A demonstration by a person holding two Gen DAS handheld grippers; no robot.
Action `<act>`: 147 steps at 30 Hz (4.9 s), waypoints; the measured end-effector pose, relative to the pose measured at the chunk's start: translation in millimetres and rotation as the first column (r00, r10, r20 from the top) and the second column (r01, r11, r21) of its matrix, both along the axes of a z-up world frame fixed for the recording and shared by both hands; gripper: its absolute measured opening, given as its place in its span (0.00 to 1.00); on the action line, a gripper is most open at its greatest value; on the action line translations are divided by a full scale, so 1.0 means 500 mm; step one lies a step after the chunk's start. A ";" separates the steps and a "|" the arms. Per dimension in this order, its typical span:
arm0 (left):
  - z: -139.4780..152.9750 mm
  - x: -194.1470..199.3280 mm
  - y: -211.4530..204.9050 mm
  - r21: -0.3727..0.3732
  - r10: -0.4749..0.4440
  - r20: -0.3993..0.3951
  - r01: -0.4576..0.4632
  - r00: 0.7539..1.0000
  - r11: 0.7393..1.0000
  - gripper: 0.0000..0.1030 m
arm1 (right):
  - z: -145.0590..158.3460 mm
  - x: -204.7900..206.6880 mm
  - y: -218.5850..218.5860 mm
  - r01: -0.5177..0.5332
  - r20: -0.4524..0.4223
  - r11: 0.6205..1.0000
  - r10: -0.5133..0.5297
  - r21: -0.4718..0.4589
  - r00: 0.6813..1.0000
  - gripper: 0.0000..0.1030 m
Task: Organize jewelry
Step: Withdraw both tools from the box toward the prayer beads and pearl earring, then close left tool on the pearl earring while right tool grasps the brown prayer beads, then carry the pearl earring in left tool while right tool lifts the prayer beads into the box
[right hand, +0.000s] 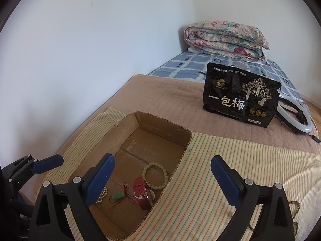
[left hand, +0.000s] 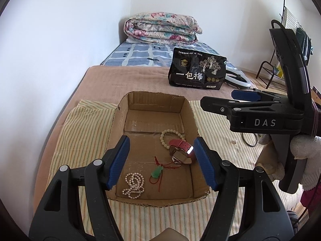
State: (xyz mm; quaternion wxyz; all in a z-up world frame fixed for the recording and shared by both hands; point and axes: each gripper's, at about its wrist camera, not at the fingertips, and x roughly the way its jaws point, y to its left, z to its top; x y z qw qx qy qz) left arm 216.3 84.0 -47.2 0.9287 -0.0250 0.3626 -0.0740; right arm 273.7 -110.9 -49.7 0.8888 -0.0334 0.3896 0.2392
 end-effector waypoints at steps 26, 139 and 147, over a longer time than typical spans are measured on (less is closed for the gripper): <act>0.108 -0.080 -0.151 0.016 -0.107 0.105 0.106 0.989 0.994 0.66 | 0.105 -0.130 -0.204 0.110 0.118 0.994 -0.110 0.004 0.987 0.99; -0.214 0.137 -0.444 -0.064 -0.301 -0.173 0.294 0.938 0.954 0.06 | -0.206 -0.045 -0.571 0.168 -0.092 0.974 -0.183 -0.154 0.979 0.08; -0.159 0.105 -0.425 -0.068 -0.301 -0.132 0.295 0.944 0.953 0.06 | -0.139 -0.076 -0.583 0.196 -0.060 0.973 -0.204 -0.124 0.977 0.04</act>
